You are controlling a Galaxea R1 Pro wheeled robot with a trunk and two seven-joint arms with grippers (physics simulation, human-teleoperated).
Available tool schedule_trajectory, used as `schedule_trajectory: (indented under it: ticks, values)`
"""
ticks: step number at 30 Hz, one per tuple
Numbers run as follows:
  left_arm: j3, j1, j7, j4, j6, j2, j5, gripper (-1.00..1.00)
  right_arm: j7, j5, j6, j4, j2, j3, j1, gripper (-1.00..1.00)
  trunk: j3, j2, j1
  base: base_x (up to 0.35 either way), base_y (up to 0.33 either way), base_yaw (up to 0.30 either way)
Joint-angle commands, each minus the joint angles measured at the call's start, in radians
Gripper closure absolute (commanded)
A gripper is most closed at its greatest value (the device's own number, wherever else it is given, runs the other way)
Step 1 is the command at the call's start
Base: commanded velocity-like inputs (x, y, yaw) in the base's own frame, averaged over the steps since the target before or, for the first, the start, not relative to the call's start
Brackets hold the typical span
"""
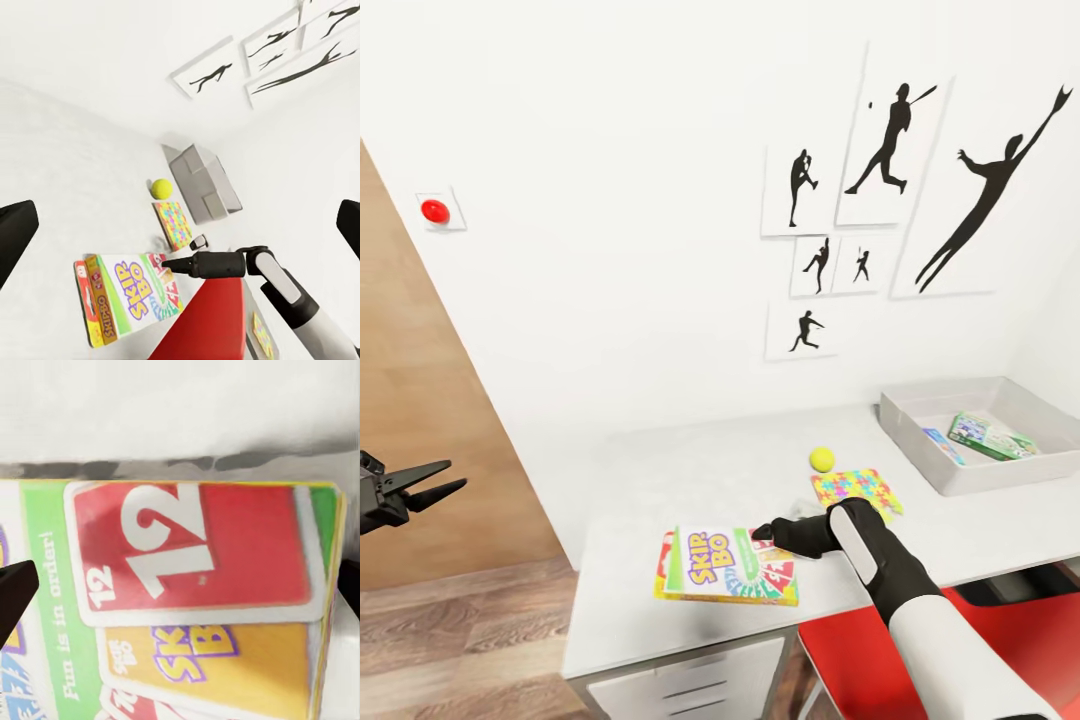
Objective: Put all the toys in the child's room - the three board games (two on the bed and one on the table), the two jigsaw puzzles on the table, and the tennis ball on the table - inside the toy box on the table in the child's room.
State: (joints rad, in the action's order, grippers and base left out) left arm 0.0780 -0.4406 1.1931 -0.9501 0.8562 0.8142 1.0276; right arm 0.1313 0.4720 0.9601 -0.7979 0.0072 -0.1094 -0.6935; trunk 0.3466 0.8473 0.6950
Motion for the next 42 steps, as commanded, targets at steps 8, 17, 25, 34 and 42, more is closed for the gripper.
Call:
schedule_trajectory:
  ticks: [8, 17, 25, 34, 42]
  values:
    - [-0.001, -0.001, 0.000, 0.001, 0.007, 0.000, 0.005, -1.00, 0.008, -0.001, -0.012, 0.010, 0.003, -0.001, 0.000, -1.00, 0.002, 0.001, 0.000, -0.007, 0.104, 0.000]
    - [-0.001, -0.001, 0.000, 0.001, 0.007, 0.000, 0.005, -1.00, 0.009, 0.004, -0.089, 0.014, 0.005, -0.009, 0.000, -1.00, 0.002, 0.001, 0.000, -0.056, 0.127, 0.000]
    - [-0.001, -0.001, 0.000, 0.001, 0.007, 0.000, 0.005, -1.00, 0.010, 0.003, -0.090, 0.015, 0.007, -0.012, 0.000, -1.00, 0.002, 0.001, 0.000, -0.019, 0.159, 0.000]
    - [-0.001, -0.001, 0.000, 0.001, 0.007, 0.000, 0.005, -1.00, 0.010, 0.004, -0.090, 0.015, 0.007, -0.012, 0.000, -1.00, 0.002, 0.001, 0.000, 0.000, 0.111, 0.000]
    - [-0.001, -0.001, 0.000, 0.001, 0.007, 0.000, 0.005, -1.00, 0.010, 0.004, -0.092, 0.016, 0.008, -0.012, 0.000, -1.00, 0.002, 0.001, 0.000, -0.019, 0.131, 0.000]
